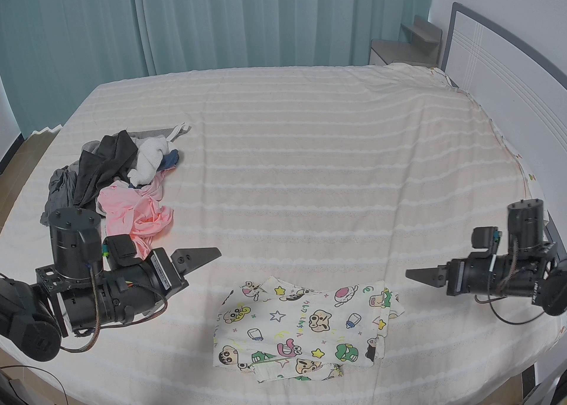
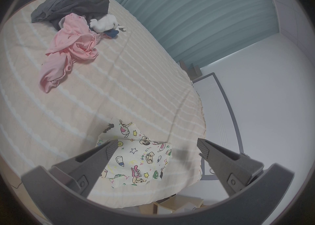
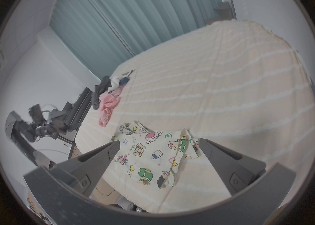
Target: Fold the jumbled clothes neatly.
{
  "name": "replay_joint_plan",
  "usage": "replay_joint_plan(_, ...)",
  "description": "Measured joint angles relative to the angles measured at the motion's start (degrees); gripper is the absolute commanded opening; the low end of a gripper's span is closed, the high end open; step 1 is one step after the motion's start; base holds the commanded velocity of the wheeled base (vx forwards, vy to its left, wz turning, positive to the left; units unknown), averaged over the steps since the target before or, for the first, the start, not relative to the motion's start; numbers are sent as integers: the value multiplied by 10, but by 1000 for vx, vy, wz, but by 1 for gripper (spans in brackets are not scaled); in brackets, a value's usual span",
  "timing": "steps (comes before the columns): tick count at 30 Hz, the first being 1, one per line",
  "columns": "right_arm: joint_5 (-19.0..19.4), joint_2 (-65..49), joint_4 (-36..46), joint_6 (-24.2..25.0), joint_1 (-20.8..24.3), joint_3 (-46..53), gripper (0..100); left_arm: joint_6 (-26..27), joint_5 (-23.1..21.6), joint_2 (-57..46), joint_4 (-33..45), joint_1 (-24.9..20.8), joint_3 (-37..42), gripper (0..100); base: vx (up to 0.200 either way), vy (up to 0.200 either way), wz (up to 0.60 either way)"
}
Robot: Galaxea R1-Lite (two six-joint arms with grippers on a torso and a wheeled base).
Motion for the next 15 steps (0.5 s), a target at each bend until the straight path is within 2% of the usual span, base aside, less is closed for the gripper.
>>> replay_joint_plan(7,6,176,5,33,-4,-106,100,-9,-17,-23,-14,20,21,100,0,0,0)
replay_joint_plan(15,8,296,8,54,-6,-203,100,-13,-22,-25,-20,29,31,100,0,0,0)
